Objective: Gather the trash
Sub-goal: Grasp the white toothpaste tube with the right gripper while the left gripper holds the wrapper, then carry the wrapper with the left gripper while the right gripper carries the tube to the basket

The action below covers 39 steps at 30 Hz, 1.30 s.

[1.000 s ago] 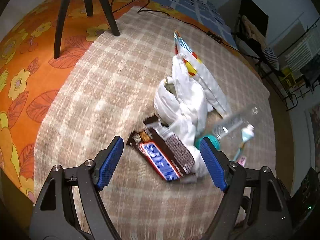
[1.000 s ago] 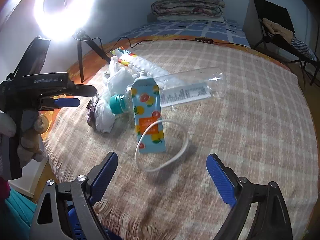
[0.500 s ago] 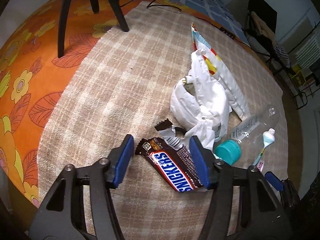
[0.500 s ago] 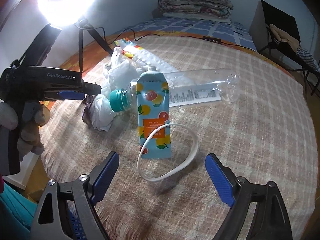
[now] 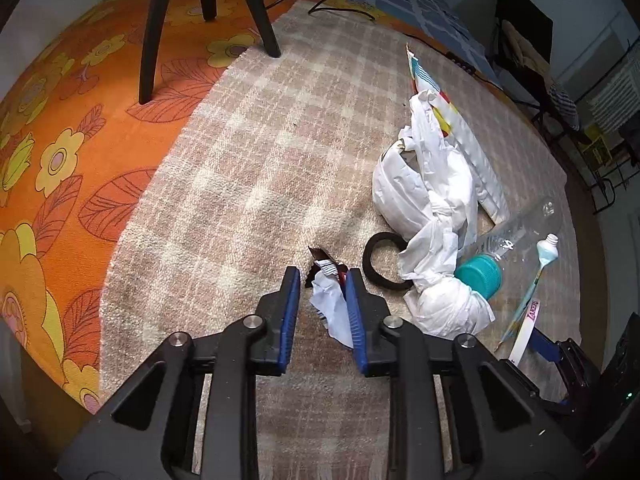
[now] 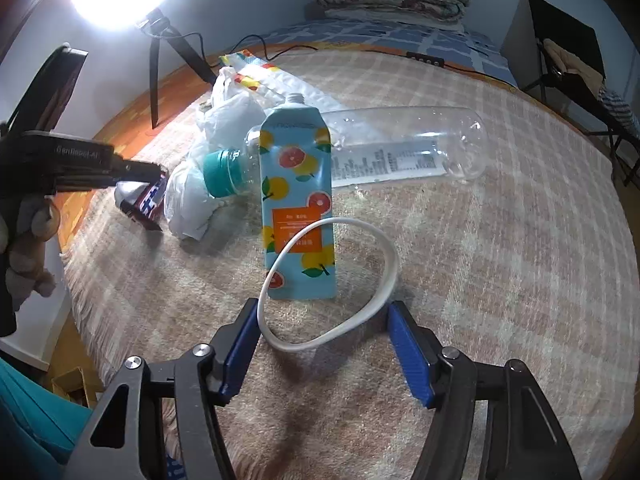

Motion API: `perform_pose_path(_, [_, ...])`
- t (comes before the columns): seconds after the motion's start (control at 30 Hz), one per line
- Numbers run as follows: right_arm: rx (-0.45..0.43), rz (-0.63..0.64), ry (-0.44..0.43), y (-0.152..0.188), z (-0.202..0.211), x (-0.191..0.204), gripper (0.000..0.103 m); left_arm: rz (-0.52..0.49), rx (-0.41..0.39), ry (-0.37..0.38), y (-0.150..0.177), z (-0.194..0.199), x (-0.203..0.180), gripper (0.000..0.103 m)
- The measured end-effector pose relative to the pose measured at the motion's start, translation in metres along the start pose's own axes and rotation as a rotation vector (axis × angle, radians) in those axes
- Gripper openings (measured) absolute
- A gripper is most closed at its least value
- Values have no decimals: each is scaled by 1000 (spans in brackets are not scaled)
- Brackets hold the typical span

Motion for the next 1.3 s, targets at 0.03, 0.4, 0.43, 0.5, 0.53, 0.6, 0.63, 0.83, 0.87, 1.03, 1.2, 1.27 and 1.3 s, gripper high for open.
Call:
perform_pose_path(0.03, [-1, -12, -21, -1, 2, 2, 68, -3, 1, 1, 0, 0, 0, 11])
perform_pose_path(0.4, [17, 97, 62, 1, -6, 14, 40, -11, -26, -12, 2, 6, -1, 4])
perform_pose_path(0.43, [15, 88, 58, 0, -5, 12, 33, -10, -31, -15, 1, 7, 0, 3])
perform_pose_path(0.5, [8, 53, 36, -2, -2, 6, 21, -6, -39, -15, 1, 10, 2, 3])
perform_pose_path(0.53, [7, 39, 27, -2, 0, 3, 14, -4, -42, -14, 1, 11, 4, 2])
perform_pose_path(0.6, [4, 5, 5, -2, 3, -2, 10, -5, -46, -13, 2, 13, 5, 2])
perform_pose_path(0.63, [1, -2, -1, -2, 3, -3, 10, -7, -47, -13, 2, 14, 5, 2])
perform_pose_path(0.83, [-26, -5, -5, -2, 14, -5, 9, -15, -58, -9, 4, 19, 6, 1])
perform_pose_path(0.87, [-29, -3, -3, -2, 16, -4, 9, -18, -61, -10, 4, 20, 5, 1])
perform_pose_path(1.03, [-67, -5, 6, -5, 30, -4, 9, -21, -90, -2, 4, 33, 0, 1])
perform_pose_path(1.2, [-116, -7, 16, -13, 48, -5, 9, -31, -95, 2, 6, 44, -4, 1])
perform_pose_path(1.27, [-125, -17, 11, -14, 52, -6, 9, -27, -93, 10, 7, 46, -5, 0])
perform_pose_path(1.3, [-129, -22, 8, -15, 54, -6, 9, -25, -95, 12, 8, 47, -5, 0])
Point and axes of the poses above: each gripper's, at about its wrist camera, not at the fingertips, and z roughly against the way its jaws point, x to its left, y to its underside, the point moved 7 cm from there along -z, roughly the way its jaws point, and after that the axes turned 6 degrees about -y, right-handed, at the moved point
